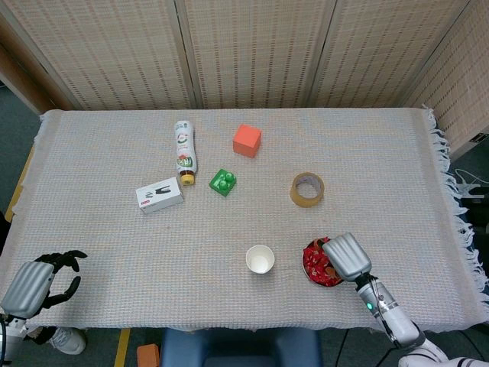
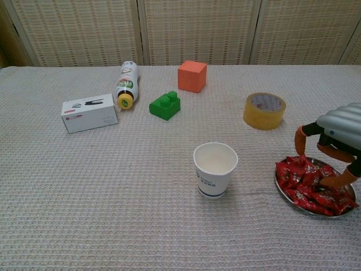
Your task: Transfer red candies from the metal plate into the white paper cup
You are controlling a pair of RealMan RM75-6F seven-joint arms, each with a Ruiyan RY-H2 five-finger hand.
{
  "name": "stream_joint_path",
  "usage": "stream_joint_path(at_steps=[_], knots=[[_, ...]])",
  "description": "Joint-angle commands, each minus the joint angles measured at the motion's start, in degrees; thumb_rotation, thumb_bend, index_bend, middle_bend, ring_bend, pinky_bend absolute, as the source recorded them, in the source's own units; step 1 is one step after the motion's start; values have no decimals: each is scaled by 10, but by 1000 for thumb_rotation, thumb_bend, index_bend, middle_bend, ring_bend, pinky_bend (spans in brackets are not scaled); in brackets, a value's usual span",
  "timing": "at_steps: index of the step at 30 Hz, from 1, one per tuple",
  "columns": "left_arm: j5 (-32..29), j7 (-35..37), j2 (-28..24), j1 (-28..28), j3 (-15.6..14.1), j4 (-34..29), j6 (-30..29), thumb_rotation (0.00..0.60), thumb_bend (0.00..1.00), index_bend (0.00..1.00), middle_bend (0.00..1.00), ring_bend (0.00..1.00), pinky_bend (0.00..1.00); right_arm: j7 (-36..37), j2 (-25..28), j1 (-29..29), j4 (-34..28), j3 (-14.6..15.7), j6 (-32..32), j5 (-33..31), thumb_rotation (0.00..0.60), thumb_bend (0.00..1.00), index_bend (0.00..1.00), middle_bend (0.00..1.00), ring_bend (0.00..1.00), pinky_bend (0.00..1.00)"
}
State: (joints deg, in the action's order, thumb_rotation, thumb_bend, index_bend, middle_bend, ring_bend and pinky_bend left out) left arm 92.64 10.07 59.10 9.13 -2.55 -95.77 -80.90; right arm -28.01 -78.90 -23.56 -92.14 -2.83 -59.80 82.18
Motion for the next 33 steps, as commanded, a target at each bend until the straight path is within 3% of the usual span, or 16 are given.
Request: stream_joint_path(at_steps=[1,9,20,28,33], knots=[[0,1,0,0,0,0,-1,600,433,299,477,398,415,10,-12,-8,16,0,4,3,600,99,446,878,765,1000],[3,3,-1,-1,-1,1,-3,600,433,299,477,398,415,26,-36,-21,54,3,17,-6,600,114,444,878,765,1000],[3,4,-1,0,-1,1,-1,600,433,299,477,398,415,16,-34,-24,64,9,29,-38,600,117,357,878,765,1000],[3,3,-1,0,0,1,-2,600,433,299,477,398,415,48,-31,-22,75,18,20,-27,600,230,492,878,767,1000],[3,4,-1,-1,0,0,-2,600,433,300,477,398,415,65,-30,-19,87,26,11,-12,600,241,544,878,769,1000]])
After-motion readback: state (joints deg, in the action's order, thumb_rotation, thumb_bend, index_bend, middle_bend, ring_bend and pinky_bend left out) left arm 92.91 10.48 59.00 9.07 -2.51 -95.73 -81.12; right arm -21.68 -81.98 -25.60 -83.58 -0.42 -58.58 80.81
